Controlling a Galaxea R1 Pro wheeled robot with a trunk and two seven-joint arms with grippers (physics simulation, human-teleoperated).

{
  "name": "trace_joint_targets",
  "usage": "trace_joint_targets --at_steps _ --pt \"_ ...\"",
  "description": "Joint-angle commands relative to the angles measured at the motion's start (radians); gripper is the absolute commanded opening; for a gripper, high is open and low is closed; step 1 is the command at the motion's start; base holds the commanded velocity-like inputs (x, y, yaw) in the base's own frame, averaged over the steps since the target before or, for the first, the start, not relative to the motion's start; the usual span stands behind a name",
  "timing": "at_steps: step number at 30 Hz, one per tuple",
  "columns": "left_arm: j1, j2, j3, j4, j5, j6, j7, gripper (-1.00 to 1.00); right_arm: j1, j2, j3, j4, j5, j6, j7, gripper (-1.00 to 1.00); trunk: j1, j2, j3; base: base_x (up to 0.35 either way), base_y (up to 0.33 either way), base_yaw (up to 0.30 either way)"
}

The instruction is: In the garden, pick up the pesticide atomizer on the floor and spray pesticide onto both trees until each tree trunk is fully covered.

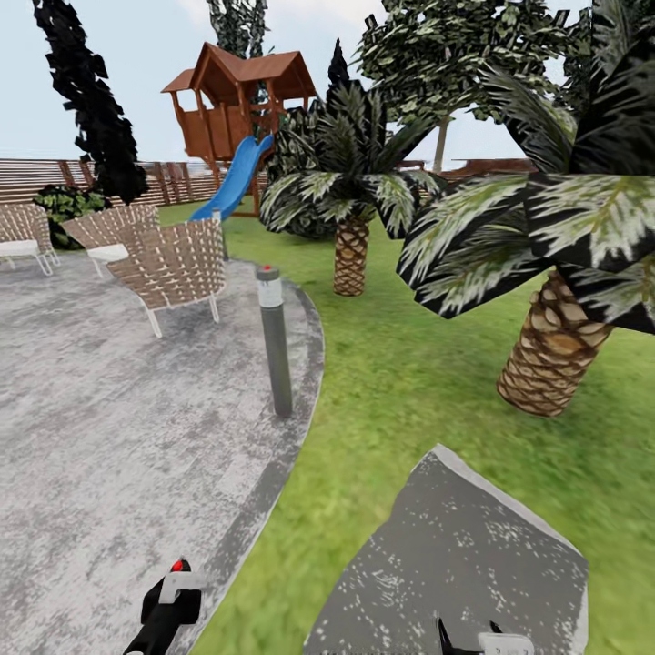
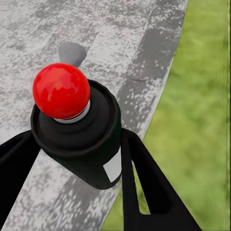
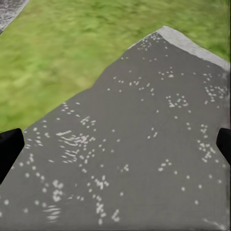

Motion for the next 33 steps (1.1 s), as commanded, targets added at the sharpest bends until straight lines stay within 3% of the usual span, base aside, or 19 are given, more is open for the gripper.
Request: trace_joint_targets --at_steps 1,13,33 --pt "0.0 0.0 0.0 0.0 0.0 0.0 0.0 -1.0 0.0 0.0 0.0 0.0 0.0 0.0 0.0 1.0 0.0 0.0 -0.002 0.0 -0.268 -0.133" --pt "0.0 0.0 0.0 0.001 0.0 0.0 0.0 -1.0 0.001 0.0 0.0 0.0 0.0 0.0 0.0 1.0 0.0 0.0 -0.019 0.0 -0.268 -0.157" --pt "0.0 0.0 0.0 0.001 0.0 0.0 0.0 -1.0 0.001 0.0 0.0 0.0 0.0 0.0 0.0 1.0 0.0 0.0 -0.034 -0.051 -0.269 -0.261"
